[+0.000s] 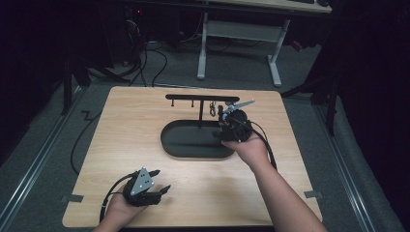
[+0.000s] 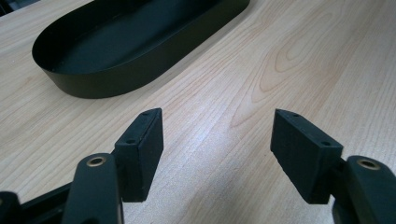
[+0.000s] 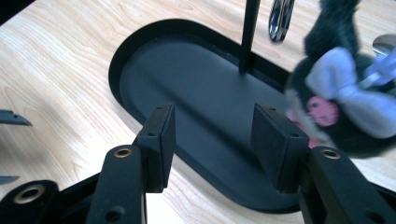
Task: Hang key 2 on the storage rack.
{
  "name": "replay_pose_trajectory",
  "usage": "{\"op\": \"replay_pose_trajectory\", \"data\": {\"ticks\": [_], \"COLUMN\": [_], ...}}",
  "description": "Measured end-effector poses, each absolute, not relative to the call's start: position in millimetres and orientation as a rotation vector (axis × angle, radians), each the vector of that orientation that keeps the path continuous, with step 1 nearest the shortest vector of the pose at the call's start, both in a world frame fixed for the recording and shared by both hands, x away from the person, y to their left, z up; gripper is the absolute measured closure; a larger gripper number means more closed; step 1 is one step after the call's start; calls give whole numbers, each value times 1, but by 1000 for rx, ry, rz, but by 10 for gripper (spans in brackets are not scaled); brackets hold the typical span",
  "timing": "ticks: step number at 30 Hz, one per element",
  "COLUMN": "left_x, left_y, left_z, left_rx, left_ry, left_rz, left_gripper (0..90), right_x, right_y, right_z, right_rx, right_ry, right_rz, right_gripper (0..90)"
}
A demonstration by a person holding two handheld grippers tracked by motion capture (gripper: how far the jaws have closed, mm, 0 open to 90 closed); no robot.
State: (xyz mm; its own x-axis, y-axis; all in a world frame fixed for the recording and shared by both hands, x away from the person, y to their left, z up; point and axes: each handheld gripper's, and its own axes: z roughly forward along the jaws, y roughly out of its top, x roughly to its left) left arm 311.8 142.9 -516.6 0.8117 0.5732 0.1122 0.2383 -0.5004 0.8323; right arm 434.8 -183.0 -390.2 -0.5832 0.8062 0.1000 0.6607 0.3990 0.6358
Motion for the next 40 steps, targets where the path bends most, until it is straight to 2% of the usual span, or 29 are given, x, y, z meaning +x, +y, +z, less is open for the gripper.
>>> {"op": "replay_pose_trajectory", "data": {"ticks": [7,14,22,27,32,40], "left_x": [312,311,310,310,311,313], "left_y": [144,145,145,145,144,142], "left_z": [-517,-516,-515,-516,-519,-520], "left_rx": [2095,2088,2079,2073,2069,2068], "left_ry": [603,605,608,614,640,653], "left_rz": [469,462,447,439,423,423], "left_gripper": [354,355,355,355,354,352], "right_x": [408,368,321,294,280,283], "right_y": [-188,-203,-240,-274,-307,-307], "right_z": [-413,-445,-493,-512,-516,-520], "right_rx": [1275,1240,1254,1307,1391,1383], "right_ry": [2367,2279,2229,2141,2018,2028], "right_rz": [1007,1050,1097,1156,1198,1177], "right_gripper": [485,406,357,322,230,223]}}
